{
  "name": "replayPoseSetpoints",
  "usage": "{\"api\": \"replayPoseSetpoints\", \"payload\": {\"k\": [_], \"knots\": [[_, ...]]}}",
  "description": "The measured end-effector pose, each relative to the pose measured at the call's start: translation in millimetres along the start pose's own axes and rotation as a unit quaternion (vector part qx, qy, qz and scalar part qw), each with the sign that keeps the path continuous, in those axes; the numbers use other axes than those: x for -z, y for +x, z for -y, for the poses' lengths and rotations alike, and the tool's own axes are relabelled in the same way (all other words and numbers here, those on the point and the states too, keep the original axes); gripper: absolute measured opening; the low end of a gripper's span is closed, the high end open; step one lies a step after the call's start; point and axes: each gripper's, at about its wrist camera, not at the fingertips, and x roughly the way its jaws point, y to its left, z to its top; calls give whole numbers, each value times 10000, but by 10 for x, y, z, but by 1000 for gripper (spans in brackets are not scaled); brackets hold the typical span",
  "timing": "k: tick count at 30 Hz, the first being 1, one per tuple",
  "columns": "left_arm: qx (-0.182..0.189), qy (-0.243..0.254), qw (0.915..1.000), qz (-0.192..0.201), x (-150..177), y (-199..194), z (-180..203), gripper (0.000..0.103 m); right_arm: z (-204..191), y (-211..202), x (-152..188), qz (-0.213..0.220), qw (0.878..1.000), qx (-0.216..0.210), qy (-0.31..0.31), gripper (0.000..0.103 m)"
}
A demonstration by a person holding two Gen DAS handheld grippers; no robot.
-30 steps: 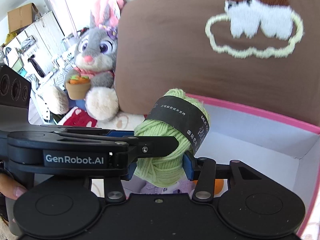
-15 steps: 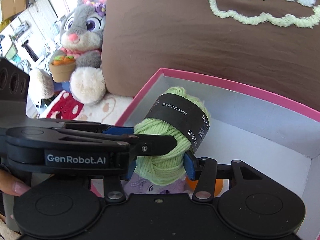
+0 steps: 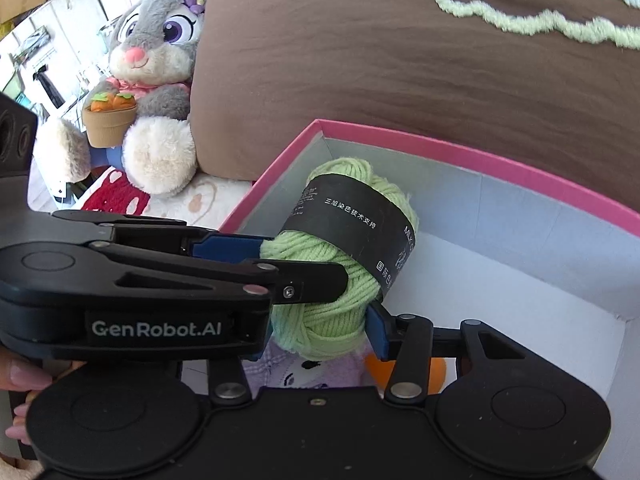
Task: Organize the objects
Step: 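Lower the yarn ball into the pink box beside the plush, then open the left gripper to release the yarn ball in the box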
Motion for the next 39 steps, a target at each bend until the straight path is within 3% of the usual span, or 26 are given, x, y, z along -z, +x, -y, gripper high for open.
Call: {"api": "replayPoseSetpoints", "payload": {"k": [10, 12, 14, 20, 26, 31, 36, 39], "knots": [[23, -140, 9999, 13, 20, -9, -21, 44, 15, 126, 15, -177, 9994, 127, 254, 52], [-33, -121, 9999, -19, 21, 0, -12, 37, 11, 147, 20, -177, 9993, 133, 311, 52], [-98, -265, 9996, -77, 19, 1, -45, 25, -16, 177, 17, -211, 9992, 170, 283, 52], [-17, -425, 9991, -80, 31, -45, -130, 22, -43, 184, 1, -203, 9994, 125, 233, 55], [18, -314, 9995, -7, 42, -70, -94, 13, -193, 111, 75, -66, 9985, 287, -456, 53], [124, -317, 9994, 26, 50, -77, -67, 12, -239, 164, 46, 35, 9984, 311, -468, 42], [83, -397, 9991, -83, 61, -17, -60, 12, -269, 255, 12, -121, 9969, 666, -403, 42], [60, -480, 9987, -149, 76, -5, -86, 12, -257, 173, 53, -98, 9971, 586, -476, 46]]}}
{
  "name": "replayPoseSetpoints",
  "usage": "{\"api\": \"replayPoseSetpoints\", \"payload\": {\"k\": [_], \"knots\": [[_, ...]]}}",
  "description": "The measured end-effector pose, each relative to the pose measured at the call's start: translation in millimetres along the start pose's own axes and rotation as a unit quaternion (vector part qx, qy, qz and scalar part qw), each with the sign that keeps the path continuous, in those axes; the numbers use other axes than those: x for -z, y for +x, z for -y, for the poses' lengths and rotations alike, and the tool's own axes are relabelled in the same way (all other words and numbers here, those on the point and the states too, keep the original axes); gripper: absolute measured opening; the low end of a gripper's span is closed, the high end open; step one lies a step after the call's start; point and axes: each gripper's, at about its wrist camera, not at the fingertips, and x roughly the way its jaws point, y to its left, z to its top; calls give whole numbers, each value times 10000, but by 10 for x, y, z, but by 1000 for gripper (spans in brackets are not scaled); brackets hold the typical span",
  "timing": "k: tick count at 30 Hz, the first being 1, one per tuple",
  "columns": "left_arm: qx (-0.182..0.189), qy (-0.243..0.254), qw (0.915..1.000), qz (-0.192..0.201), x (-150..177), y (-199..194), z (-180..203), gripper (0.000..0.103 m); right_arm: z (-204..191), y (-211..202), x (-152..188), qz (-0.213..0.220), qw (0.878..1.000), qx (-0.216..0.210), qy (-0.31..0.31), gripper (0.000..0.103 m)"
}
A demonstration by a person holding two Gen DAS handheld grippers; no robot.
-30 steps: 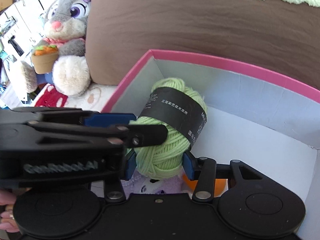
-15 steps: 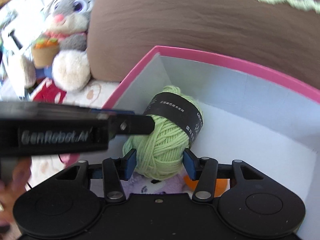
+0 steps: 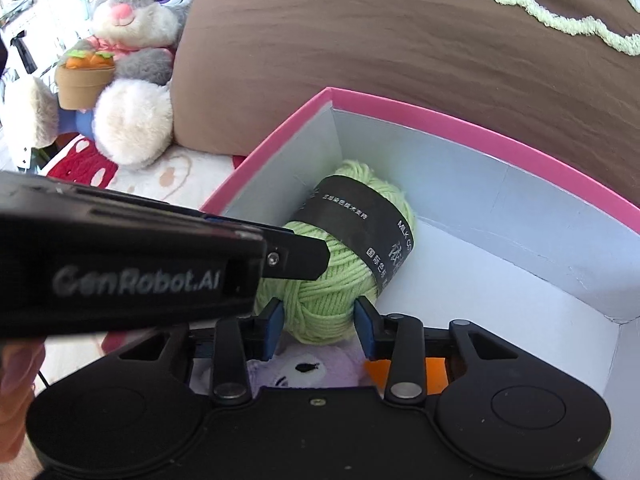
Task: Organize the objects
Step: 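Open the left gripper to release the yarn ball in the box, then withdraw the left gripper up and away from the pink box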
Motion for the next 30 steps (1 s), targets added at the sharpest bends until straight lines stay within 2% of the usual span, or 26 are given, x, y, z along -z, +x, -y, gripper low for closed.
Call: {"api": "replayPoseSetpoints", "payload": {"k": [3, 6, 8, 12, 14, 16, 22, 25, 27, 30], "knots": [[-71, -91, 9999, -91, -2, -21, -14, 13, 48, -175, 75, 129, 9998, -70, -108, 46], [-367, -67, 9991, -193, -9, -122, 55, 16, 70, -372, 135, 299, 9993, -3, -212, 46], [-299, -94, 9994, -123, -7, -227, 96, 23, 83, -506, 180, 389, 9990, -29, -208, 46], [-287, -146, 9994, -101, 2, -385, 183, 26, 91, -727, 221, 515, 9985, -43, -152, 46], [-471, -61, 9989, -61, 32, -489, 269, 32, 84, -848, 232, 560, 9983, -46, -174, 46], [-454, 2, 9990, -27, 65, -625, 344, 39, 78, -998, 250, 620, 9979, -27, -189, 46], [-596, 231, 9978, 169, 143, -938, 564, 48, -15, -1373, 292, 673, 9970, 47, -382, 46], [-634, 337, 9972, 186, 178, -1021, 660, 50, -16, -1484, 336, 456, 9986, 159, -215, 46], [-715, 365, 9966, 192, 206, -1074, 716, 50, -15, -1583, 380, 441, 9989, 104, -134, 46], [-834, 475, 9951, 238, 277, -1166, 807, 57, -19, -1721, 441, 456, 9989, 87, -95, 46]]}}
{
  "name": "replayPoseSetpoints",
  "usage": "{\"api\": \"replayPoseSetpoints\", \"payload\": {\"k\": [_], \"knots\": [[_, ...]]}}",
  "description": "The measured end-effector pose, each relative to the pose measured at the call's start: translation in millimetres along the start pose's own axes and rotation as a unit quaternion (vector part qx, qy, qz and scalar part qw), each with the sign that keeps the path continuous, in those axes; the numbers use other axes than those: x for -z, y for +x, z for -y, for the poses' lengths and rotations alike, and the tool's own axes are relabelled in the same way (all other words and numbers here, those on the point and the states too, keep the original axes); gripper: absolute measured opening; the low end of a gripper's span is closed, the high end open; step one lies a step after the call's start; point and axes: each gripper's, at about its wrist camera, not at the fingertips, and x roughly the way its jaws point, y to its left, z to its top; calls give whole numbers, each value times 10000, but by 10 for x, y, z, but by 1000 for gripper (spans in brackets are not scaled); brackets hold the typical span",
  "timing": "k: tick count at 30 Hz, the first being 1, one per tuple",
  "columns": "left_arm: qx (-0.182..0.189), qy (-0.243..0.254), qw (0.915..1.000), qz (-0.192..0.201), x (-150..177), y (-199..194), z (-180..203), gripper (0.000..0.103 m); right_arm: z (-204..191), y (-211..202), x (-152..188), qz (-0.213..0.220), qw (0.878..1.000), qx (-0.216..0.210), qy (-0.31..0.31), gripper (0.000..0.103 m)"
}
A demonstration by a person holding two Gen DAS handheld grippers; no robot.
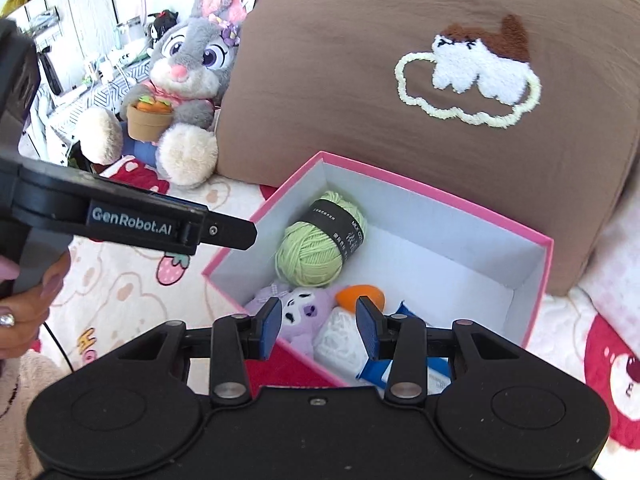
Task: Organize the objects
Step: 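Withdraw the left gripper up and away from the pink box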
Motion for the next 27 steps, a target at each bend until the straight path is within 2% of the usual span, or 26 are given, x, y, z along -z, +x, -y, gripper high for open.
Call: {"api": "replayPoseSetpoints", "payload": {"k": [5, 11, 15, 19, 21, 24, 27], "knots": [[-176, 135, 9998, 11, 108, -175, 107, 64, -64, -294, 85, 142, 9998, 14, -138, 47], [-80, 343, 9994, -16, 220, -437, 229, 66, -160, -646, 196, 267, 9988, 19, -409, 51], [-264, 769, 9966, 151, 280, -625, 419, 72, -175, -831, 277, 196, 9986, 29, -491, 53], [-72, 1119, 9937, 37, 396, -733, 566, 77, -136, -986, 407, 232, 9985, -15, -490, 57], [-11, 1130, 9935, -144, 441, -746, 610, 77, -114, -1048, 490, 225, 9984, -35, -511, 60], [33, 917, 9957, -152, 499, -788, 651, 82, -61, -1132, 622, 219, 9984, -32, -520, 62], [70, 1021, 9945, -211, 564, -803, 767, 84, 40, -1215, 736, 211, 9990, -15, -395, 65]]}}
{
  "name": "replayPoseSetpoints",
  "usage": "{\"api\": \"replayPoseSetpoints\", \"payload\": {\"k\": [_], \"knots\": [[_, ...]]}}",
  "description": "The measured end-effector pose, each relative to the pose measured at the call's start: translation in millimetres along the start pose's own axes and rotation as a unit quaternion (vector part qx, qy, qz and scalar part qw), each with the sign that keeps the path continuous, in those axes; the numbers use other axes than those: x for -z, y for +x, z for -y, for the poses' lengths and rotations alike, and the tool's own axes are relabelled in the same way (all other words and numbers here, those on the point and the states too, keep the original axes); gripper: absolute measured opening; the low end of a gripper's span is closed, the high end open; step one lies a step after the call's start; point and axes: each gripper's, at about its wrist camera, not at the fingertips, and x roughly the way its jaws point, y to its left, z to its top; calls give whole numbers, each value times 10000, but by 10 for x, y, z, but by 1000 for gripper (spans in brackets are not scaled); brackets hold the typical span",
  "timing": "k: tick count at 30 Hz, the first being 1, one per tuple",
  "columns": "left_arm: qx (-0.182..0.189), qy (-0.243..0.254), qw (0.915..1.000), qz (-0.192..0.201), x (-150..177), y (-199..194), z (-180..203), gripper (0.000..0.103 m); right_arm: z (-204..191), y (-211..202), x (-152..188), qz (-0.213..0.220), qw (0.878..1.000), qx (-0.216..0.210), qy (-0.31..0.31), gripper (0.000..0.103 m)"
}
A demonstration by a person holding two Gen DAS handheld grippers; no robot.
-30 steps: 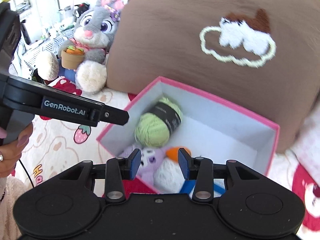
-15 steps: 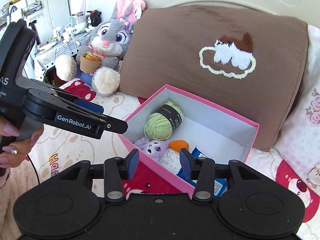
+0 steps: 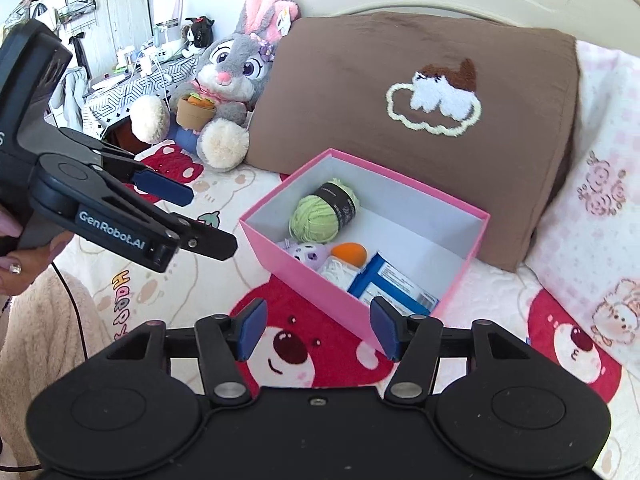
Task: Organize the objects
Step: 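Withdraw the left gripper up and away from the pink box, then move the open left gripper down to the small white wipes packet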
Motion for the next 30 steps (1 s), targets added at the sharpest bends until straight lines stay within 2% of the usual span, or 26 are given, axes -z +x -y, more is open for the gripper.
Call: {"api": "replayPoseSetpoints", "payload": {"k": [4, 14, 23, 30], "knots": [[261, 100, 9995, -116, 47, 57, 186, 90, 122, -127, 179, -21, 9999, 95, 141, 72], [834, 403, 9953, -266, 115, 229, 755, 91, 392, -372, 597, -183, 9986, 431, 233, 79], [934, 969, 9900, -428, 11, 485, 1185, 91, 696, -460, 876, -16, 9960, 570, 681, 79], [1100, 1000, 9868, -639, -175, 838, 1447, 91, 890, -347, 1071, 118, 9924, 1056, 620, 79]]}}
